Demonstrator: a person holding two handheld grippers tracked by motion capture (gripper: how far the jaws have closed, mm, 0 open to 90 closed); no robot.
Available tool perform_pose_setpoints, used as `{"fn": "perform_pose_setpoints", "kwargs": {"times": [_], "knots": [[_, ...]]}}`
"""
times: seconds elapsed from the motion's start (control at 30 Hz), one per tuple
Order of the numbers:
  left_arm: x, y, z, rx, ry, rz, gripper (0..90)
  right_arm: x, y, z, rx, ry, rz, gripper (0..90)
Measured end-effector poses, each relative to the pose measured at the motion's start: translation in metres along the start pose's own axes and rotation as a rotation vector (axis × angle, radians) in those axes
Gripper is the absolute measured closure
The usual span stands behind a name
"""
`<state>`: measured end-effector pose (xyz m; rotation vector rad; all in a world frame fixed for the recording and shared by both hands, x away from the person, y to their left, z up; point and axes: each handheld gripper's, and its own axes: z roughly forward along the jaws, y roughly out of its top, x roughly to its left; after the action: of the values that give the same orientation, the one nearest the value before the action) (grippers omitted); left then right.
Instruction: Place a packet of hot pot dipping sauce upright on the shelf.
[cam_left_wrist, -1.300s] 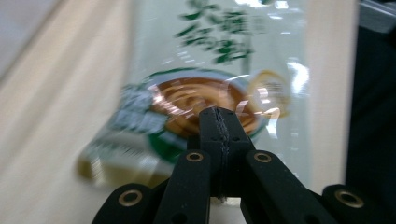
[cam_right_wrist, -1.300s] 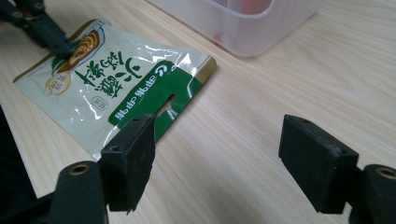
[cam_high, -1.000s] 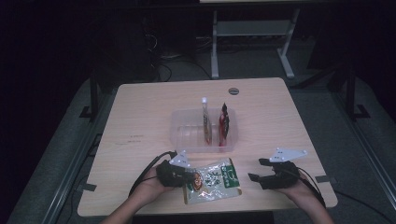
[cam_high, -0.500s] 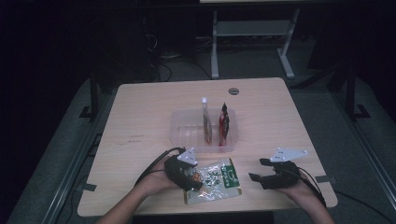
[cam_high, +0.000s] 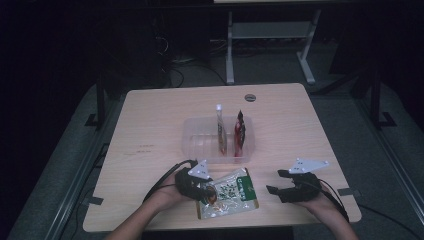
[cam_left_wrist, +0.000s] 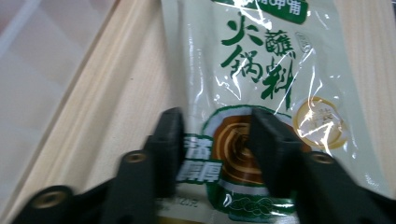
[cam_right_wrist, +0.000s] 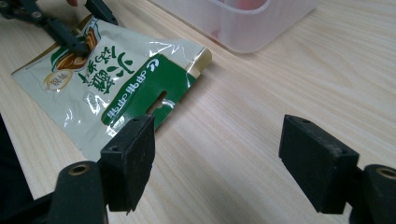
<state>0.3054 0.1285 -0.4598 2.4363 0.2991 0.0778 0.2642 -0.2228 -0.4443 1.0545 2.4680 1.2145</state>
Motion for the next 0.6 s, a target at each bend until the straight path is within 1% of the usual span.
{"fn": "perform_pose_setpoints", "kwargs": {"times": [0.03, 0.1, 0.13, 0.17, 0.2, 0.23, 0.37, 0.4, 0.43, 0.47, 0.53, 0.57, 0.6], "knots": [[0.000, 0.000, 0.000, 0.000, 0.000, 0.000, 65.0, 0.000, 0.000, 0.000, 0.000, 0.000, 0.000, 26.6], [-0.001, 0.001, 0.000, -0.004, -0.002, -0.016, 75.8, 0.000, 0.000, 0.000, 0.001, 0.000, 0.001, 26.6], [-0.001, 0.001, 0.000, -0.009, -0.006, -0.030, 81.2, 0.000, 0.000, 0.001, 0.001, 0.000, -0.001, 26.6], [0.000, 0.002, -0.001, -0.005, -0.013, -0.037, 83.7, 0.000, 0.000, 0.001, 0.002, 0.000, 0.001, 26.6], [0.000, 0.002, -0.001, -0.016, -0.017, -0.051, 86.1, 0.000, 0.000, 0.001, 0.004, 0.000, 0.001, 26.6], [0.000, 0.002, -0.001, -0.016, -0.017, -0.051, 87.5, 0.000, 0.000, 0.001, 0.004, 0.000, 0.001, 26.6], [0.003, 0.000, -0.004, -0.039, -0.045, -0.094, 89.3, -0.001, -0.001, 0.000, 0.006, 0.003, 0.002, 26.7], [0.006, -0.001, -0.007, -0.050, -0.068, -0.104, 89.6, -0.002, -0.001, 0.000, -0.003, 0.008, 0.011, 26.4], [0.006, -0.001, -0.009, -0.065, -0.077, -0.111, 89.6, -0.003, -0.001, -0.001, -0.005, 0.008, 0.015, 26.1], [0.006, -0.001, -0.009, -0.065, -0.077, -0.111, 89.7, -0.003, -0.001, -0.001, -0.005, 0.008, 0.015, 26.1], [0.006, -0.001, -0.014, -0.094, -0.075, -0.109, 89.7, -0.005, -0.001, -0.002, -0.005, 0.008, 0.023, 25.5], [0.007, 0.000, -0.020, -0.117, -0.078, -0.115, 89.8, -0.005, -0.001, -0.003, 0.002, 0.020, 0.033, 25.4], [0.007, 0.000, -0.023, -0.128, -0.077, -0.116, 89.8, -0.005, 0.000, -0.005, 0.000, 0.030, 0.035, 24.5]]}}
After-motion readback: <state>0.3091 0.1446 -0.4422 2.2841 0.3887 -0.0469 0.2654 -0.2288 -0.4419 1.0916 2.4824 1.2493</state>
